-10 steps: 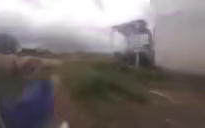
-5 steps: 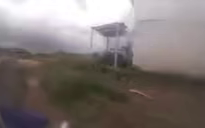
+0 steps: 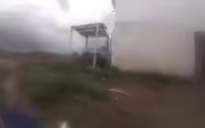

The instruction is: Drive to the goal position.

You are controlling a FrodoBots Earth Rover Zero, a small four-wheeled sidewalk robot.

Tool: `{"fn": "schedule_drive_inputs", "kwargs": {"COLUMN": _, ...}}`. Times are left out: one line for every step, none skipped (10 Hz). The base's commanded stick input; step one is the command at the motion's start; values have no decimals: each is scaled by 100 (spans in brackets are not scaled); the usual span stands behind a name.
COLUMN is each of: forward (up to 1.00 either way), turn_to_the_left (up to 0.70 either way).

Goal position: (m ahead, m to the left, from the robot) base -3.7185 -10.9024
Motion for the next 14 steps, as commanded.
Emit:
{"fn": "schedule_drive_inputs", "kwargs": {"forward": 0, "turn_to_the_left": -70}}
{"fn": "schedule_drive_inputs", "kwargs": {"forward": 0, "turn_to_the_left": -70}}
{"fn": "schedule_drive_inputs", "kwargs": {"forward": 0, "turn_to_the_left": -70}}
{"fn": "schedule_drive_inputs", "kwargs": {"forward": 0, "turn_to_the_left": -70}}
{"fn": "schedule_drive_inputs", "kwargs": {"forward": 0, "turn_to_the_left": -70}}
{"fn": "schedule_drive_inputs", "kwargs": {"forward": 0, "turn_to_the_left": -70}}
{"fn": "schedule_drive_inputs", "kwargs": {"forward": 0, "turn_to_the_left": -70}}
{"fn": "schedule_drive_inputs", "kwargs": {"forward": 0, "turn_to_the_left": -70}}
{"fn": "schedule_drive_inputs", "kwargs": {"forward": 0, "turn_to_the_left": -70}}
{"fn": "schedule_drive_inputs", "kwargs": {"forward": 0, "turn_to_the_left": -70}}
{"fn": "schedule_drive_inputs", "kwargs": {"forward": 0, "turn_to_the_left": -70}}
{"fn": "schedule_drive_inputs", "kwargs": {"forward": 0, "turn_to_the_left": -70}}
{"fn": "schedule_drive_inputs", "kwargs": {"forward": 0, "turn_to_the_left": -70}}
{"fn": "schedule_drive_inputs", "kwargs": {"forward": 0, "turn_to_the_left": -70}}
